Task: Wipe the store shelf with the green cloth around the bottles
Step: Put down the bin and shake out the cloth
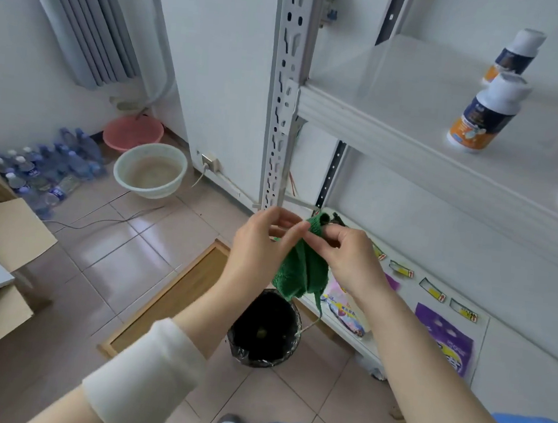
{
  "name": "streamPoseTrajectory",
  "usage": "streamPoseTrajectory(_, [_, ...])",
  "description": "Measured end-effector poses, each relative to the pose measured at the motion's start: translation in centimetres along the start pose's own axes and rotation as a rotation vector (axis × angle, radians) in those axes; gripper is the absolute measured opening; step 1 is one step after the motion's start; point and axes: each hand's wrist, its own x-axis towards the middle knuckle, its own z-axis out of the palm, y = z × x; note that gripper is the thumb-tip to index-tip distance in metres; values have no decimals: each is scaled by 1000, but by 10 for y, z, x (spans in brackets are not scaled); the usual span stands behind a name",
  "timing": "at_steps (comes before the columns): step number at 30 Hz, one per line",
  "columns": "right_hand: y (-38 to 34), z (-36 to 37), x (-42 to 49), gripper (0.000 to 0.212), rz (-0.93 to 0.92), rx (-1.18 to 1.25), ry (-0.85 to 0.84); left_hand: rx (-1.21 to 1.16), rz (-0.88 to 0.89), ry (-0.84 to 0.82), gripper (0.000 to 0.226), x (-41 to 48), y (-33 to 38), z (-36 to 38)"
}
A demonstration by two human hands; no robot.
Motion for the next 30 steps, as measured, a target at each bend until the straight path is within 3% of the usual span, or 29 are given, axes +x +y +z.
streamPoseTrajectory(3, [-1, 2, -1, 20, -76, -197, -34, -95, -84, -26, 7, 3, -1, 5])
streamPoseTrajectory(9, [3, -2, -3, 26, -87, -264, -12, -154, -160, -59, 11, 18, -6, 5])
streamPoseTrajectory(13, [14, -5, -15, 18, -70, -310, 43, 23, -225, 17, 21, 42, 1, -1])
streamPoseTrajectory(15, [21, -5, -23, 14, 3, -287, -4, 84, -176, -49, 22, 55, 9, -9])
streamPoseTrajectory(19, [32, -6, -30, 32, 157, -212, -154, 231, 63, -266, 14, 63, 30, -21])
streamPoseTrajectory(23, [19, -6, -26, 61, 134, -114, -71, 296, 225, -434, 9, 57, 52, -29])
streamPoseTrajectory(27, [-9, -3, -18, 35, -4, -34, 20, 352, 332, -525, 8, 52, 64, -32])
streamPoseTrajectory(29, [-20, -4, -14, 10, -66, -21, 33, 331, 372, -470, 8, 53, 66, -35])
streamPoseTrajectory(30, [-26, -6, -13, 8, -87, -18, 36, 324, 386, -419, 7, 56, 64, -37])
